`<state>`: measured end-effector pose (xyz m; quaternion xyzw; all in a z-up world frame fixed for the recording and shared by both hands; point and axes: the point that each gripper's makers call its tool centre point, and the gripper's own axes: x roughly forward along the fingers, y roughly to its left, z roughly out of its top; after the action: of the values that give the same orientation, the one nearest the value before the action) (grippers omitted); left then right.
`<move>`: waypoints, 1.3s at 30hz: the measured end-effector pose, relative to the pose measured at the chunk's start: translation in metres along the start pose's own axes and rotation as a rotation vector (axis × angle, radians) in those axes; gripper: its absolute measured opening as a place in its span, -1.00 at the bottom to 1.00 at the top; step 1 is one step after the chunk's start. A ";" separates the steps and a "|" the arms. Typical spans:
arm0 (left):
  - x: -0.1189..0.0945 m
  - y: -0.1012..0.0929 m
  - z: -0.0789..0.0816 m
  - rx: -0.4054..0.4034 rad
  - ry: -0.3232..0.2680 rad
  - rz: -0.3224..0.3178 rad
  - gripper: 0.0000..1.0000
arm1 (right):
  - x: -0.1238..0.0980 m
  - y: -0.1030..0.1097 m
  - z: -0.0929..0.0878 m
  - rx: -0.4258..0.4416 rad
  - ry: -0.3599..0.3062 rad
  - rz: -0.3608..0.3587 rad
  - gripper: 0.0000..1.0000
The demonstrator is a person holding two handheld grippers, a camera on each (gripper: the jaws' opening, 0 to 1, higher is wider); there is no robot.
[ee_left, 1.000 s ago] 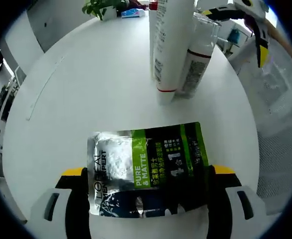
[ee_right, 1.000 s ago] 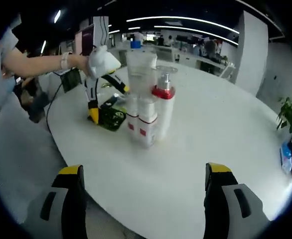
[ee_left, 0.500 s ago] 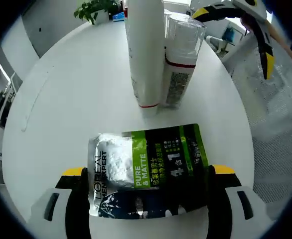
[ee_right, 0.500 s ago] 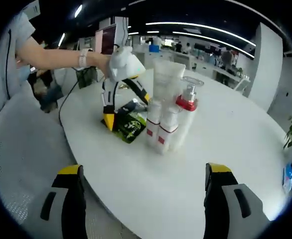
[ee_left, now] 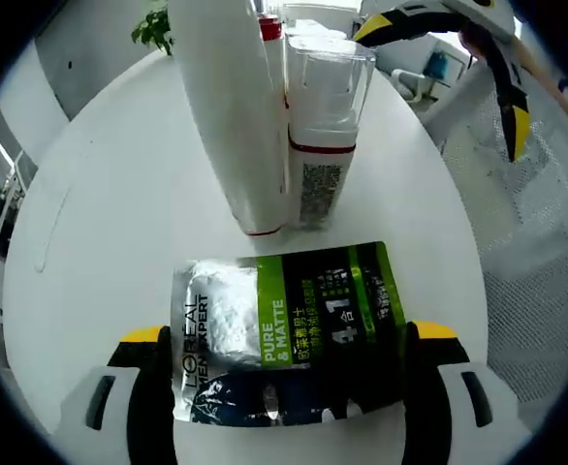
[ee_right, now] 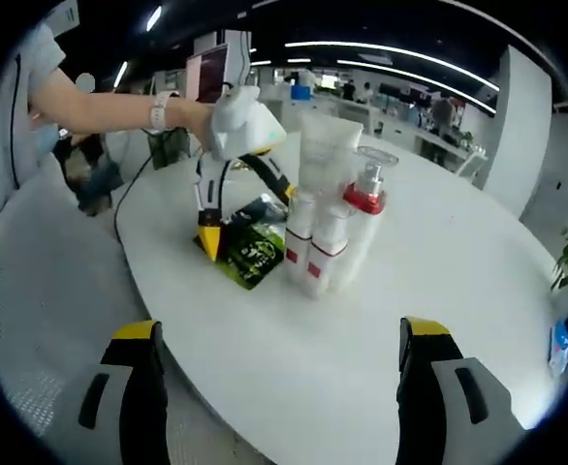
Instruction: Arrange the skincare products in the storage area until every visible bottle or jar stands upright without overlapping.
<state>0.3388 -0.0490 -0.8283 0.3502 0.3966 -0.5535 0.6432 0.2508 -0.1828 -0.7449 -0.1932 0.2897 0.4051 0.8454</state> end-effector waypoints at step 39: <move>0.008 -0.009 0.004 -0.015 -0.018 -0.005 0.90 | -0.002 -0.009 -0.005 0.005 0.021 -0.043 0.99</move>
<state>0.3307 -0.0574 -0.8343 0.3392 0.3957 -0.5554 0.6480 0.2550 -0.1918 -0.7462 -0.2016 0.2952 0.3841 0.8513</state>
